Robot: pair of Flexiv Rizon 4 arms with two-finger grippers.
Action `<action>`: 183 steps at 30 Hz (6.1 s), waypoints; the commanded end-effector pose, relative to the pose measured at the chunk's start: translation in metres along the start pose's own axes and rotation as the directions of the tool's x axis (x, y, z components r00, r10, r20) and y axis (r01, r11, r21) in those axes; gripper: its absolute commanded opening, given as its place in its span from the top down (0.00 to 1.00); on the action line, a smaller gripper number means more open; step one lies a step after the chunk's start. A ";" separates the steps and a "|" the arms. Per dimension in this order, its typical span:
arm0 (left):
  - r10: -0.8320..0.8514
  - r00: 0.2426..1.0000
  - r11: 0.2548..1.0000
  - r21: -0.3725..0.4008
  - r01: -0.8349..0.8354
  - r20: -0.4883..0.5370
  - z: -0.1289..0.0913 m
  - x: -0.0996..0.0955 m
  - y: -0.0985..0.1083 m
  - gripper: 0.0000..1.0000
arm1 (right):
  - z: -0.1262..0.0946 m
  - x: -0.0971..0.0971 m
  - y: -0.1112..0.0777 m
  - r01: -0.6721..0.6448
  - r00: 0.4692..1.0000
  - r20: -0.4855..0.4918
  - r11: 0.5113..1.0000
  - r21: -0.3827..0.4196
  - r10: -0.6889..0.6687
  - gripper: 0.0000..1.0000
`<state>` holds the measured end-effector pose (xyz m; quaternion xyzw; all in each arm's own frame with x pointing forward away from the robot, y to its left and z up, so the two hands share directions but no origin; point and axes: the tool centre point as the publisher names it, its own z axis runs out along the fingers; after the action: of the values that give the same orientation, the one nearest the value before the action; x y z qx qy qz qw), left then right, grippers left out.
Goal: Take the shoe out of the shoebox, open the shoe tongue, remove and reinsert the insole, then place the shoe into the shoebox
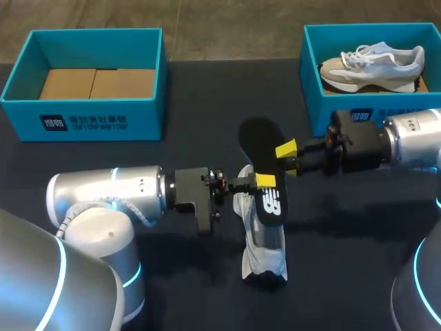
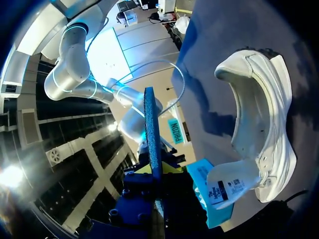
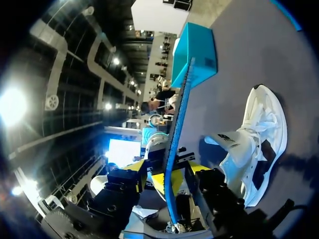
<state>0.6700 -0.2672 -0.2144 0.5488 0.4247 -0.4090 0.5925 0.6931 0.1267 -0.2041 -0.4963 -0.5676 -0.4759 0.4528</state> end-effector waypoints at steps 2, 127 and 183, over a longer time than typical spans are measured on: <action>-0.001 1.000 1.000 -0.001 0.001 -0.004 0.006 -0.001 0.001 1.00 | 0.008 -0.001 0.002 0.005 1.000 -0.002 1.000 0.010 -0.005 0.51; -0.093 0.197 0.864 0.019 0.503 -0.976 -0.065 -0.081 0.123 0.00 | 0.008 -0.021 -0.014 -0.032 0.999 -0.002 0.999 -0.017 0.032 1.00; -0.195 0.336 0.882 -0.015 0.471 -0.922 -0.040 -0.038 0.126 0.00 | 0.008 -0.021 -0.014 -0.032 0.999 -0.002 0.999 -0.017 0.032 1.00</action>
<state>0.7851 -0.2424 -0.1369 0.6818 0.7242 -0.0748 -0.0713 0.6821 0.1303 -0.2270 -0.5080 -0.5553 -0.4732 0.4579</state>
